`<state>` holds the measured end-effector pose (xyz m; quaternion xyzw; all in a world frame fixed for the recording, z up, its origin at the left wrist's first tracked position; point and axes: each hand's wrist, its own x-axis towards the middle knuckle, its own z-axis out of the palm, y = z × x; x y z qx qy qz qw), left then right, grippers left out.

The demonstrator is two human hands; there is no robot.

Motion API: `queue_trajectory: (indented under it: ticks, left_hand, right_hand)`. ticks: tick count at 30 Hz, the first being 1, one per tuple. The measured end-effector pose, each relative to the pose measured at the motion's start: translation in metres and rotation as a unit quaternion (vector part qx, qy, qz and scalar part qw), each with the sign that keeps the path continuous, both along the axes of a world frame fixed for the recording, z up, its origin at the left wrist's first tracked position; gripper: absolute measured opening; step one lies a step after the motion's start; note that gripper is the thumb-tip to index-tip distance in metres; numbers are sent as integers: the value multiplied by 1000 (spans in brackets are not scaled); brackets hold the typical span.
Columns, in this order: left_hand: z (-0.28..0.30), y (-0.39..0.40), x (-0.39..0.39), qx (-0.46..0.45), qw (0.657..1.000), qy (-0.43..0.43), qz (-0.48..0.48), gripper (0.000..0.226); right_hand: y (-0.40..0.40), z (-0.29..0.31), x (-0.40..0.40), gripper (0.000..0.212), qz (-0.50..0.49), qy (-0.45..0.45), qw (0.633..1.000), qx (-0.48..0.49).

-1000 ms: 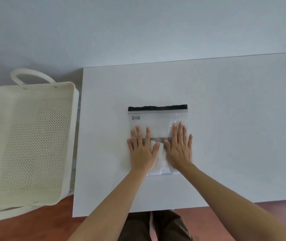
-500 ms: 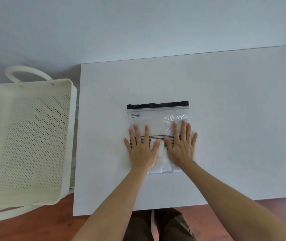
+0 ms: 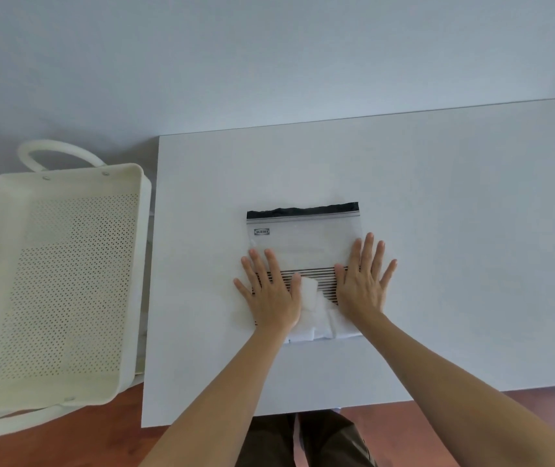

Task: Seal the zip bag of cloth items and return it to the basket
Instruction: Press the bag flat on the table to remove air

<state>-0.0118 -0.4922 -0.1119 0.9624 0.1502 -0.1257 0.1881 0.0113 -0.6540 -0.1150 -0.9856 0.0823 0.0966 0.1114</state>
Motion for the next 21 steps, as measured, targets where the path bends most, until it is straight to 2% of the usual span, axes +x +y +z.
queue_trajectory:
  ticks: [4, 7, 11, 17, 21]
  left_hand:
    - [11, -7, 18, -14, 991, -94, -96, 64]
    - [9, -12, 30, -43, 985, -73, -153, 58]
    - [-5, -7, 34, -29, 990, -14, -135, 55]
    - [-10, -2, 37, -17, 993, -29, -110, 52]
    - [-14, 1, 37, 22, 992, -42, -114, 57]
  right_hand:
    - [8, 7, 20, 62, 80, -49, 995, 29]
    - [17, 1, 28, 59, 106, -14, 994, 35]
    - [17, -11, 25, 58, 89, 8, 996, 29]
    - [14, -16, 28, 58, 95, -6, 995, 18]
    - [13, -17, 27, 58, 92, -10, 995, 25]
